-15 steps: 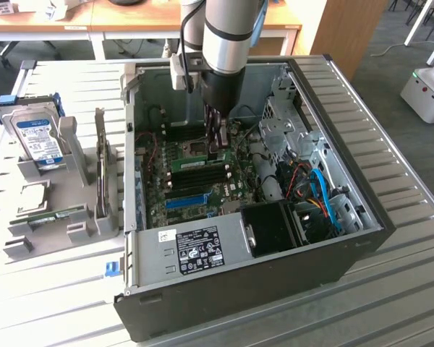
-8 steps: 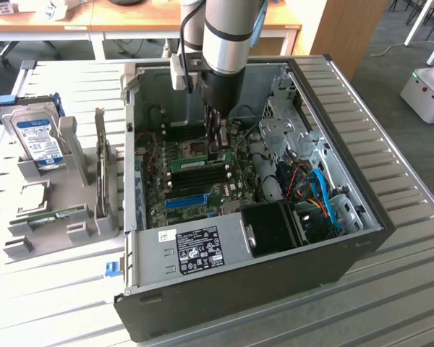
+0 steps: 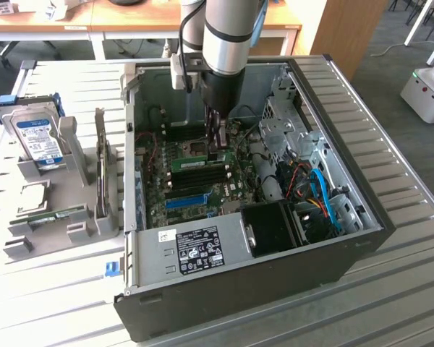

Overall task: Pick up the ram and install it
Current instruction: 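Insert the ram into the slot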

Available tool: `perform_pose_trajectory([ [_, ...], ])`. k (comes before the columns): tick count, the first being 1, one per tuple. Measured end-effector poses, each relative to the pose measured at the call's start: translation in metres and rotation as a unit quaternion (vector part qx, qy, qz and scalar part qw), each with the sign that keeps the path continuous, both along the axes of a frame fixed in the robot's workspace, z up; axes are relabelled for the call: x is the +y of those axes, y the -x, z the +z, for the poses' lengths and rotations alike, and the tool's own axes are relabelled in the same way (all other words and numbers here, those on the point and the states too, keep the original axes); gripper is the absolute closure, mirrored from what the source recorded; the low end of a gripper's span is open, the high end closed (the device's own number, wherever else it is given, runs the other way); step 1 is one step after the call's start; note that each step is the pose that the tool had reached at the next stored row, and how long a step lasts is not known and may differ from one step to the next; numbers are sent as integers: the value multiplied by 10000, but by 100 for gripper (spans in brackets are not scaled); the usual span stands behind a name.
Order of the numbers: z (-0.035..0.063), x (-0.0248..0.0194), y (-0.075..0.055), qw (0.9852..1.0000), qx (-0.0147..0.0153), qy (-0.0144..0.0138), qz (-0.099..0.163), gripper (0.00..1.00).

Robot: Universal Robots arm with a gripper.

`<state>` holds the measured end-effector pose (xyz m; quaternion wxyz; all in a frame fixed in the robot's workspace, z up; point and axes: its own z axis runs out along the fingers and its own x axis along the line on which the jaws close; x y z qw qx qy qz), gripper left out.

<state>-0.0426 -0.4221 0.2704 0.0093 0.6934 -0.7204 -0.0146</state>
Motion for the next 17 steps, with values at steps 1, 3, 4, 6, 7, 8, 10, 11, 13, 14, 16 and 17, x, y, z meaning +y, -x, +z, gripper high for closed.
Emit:
perform_pose_trajectory([
  [1,-1,0,0,10000,0,0,-25,88],
  [3,-1,0,0,10000,0,0,-27,88],
  [4,-1,0,0,10000,0,0,-27,88],
  [6,-1,0,-8,10000,0,0,-27,88],
  [7,-2,0,-29,10000,0,-1,-31,88],
  [8,-2,0,-39,10000,0,0,-32,88],
  [10,-1,0,-50,10000,0,0,-32,88],
  [11,-1,0,-50,10000,0,0,-32,88],
  [13,-4,0,-50,10000,0,-2,-32,88],
  [14,-14,1,-50,10000,0,-2,-33,88],
  [16,-44,0,-50,10000,0,0,-32,88],
  [17,-61,0,-50,10000,0,-1,-32,88],
])
